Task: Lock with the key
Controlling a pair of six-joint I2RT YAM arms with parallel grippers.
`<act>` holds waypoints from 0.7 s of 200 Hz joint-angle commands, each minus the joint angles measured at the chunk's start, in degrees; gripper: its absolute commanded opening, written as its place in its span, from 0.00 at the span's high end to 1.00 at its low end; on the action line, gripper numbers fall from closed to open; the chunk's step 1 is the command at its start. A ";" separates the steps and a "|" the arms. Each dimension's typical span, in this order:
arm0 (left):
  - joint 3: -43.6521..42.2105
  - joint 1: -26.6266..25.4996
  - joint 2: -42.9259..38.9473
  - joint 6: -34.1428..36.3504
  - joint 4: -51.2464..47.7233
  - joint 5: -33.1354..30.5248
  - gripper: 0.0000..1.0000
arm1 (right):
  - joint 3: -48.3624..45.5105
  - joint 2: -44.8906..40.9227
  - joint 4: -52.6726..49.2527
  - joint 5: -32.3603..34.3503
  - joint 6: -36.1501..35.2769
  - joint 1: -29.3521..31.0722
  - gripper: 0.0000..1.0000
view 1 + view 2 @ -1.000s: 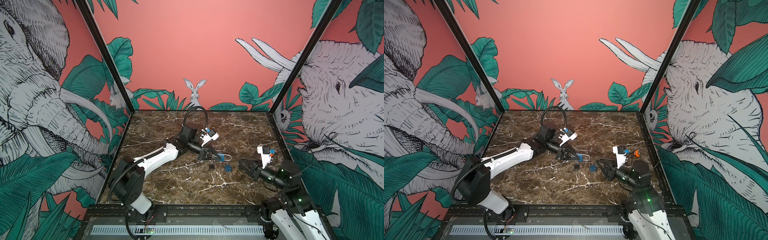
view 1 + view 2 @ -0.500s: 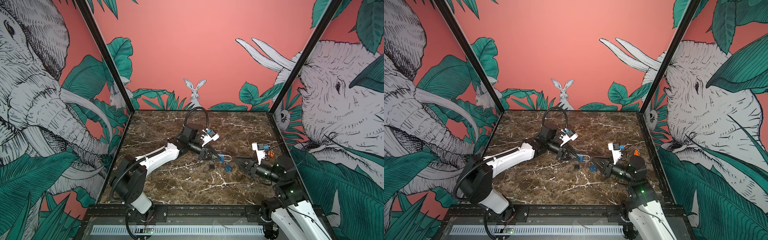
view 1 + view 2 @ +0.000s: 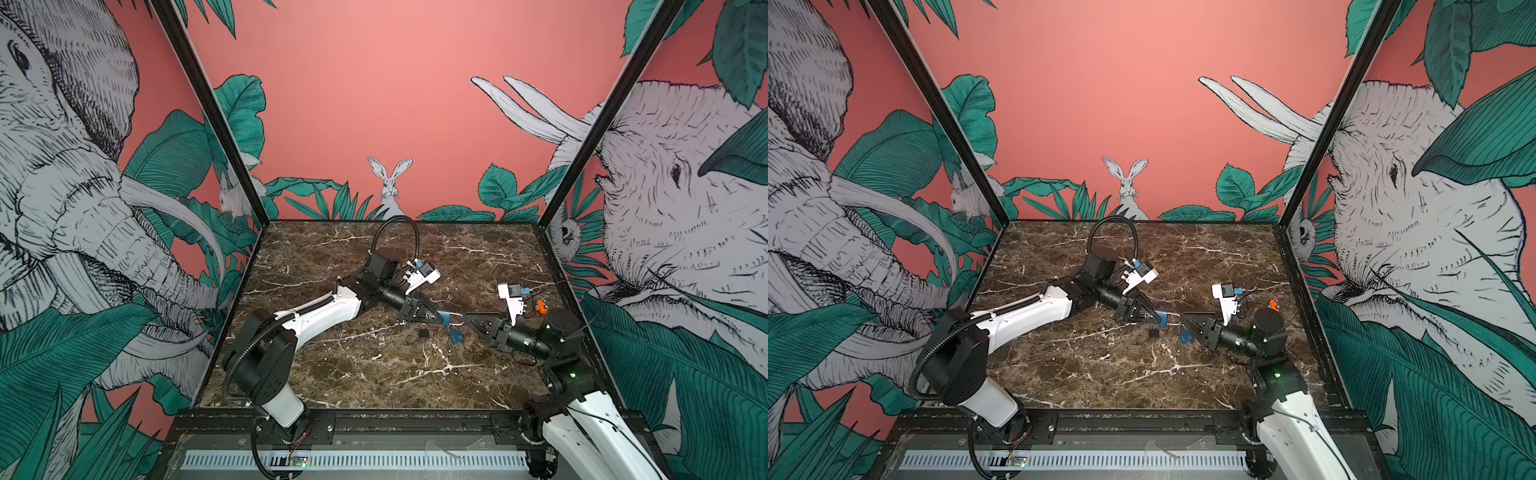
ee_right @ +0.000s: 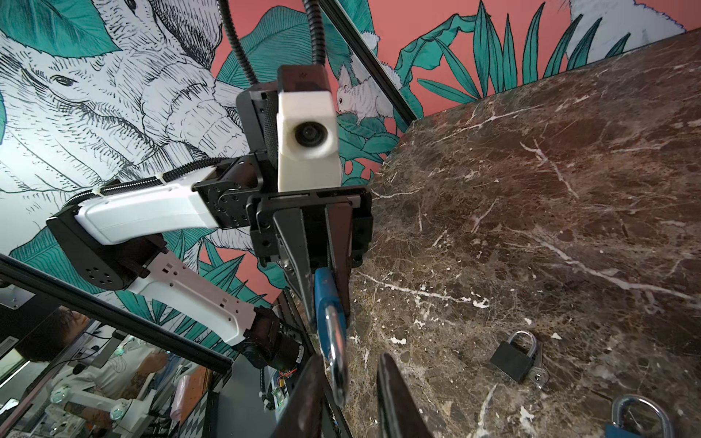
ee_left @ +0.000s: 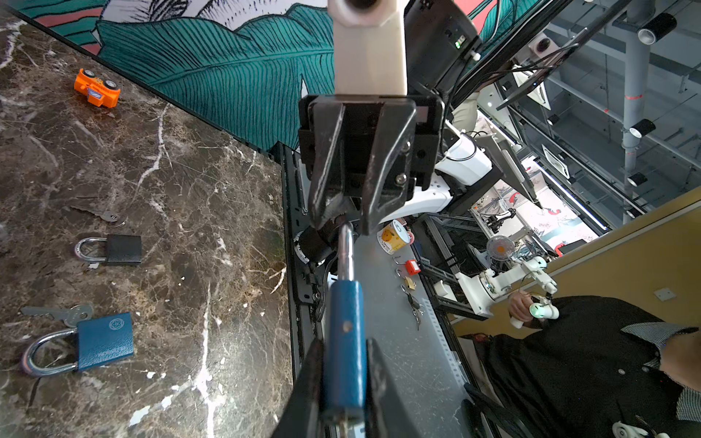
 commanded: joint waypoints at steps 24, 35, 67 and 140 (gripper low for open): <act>2.32 -0.36 -0.47 -0.04 1.07 1.91 1.00 | -0.08 0.86 5.42 -1.62 0.81 1.05 0.77; 2.32 -0.45 -0.39 -0.05 1.08 1.85 1.00 | -0.27 1.24 5.60 -1.54 0.74 1.49 0.78; 2.46 -0.61 -0.21 -0.22 1.07 1.79 1.00 | -0.32 1.88 6.10 -1.02 0.69 2.59 0.82; 2.87 -1.62 0.07 -0.48 1.42 1.89 1.00 | -1.26 3.20 9.75 0.84 2.54 3.75 1.00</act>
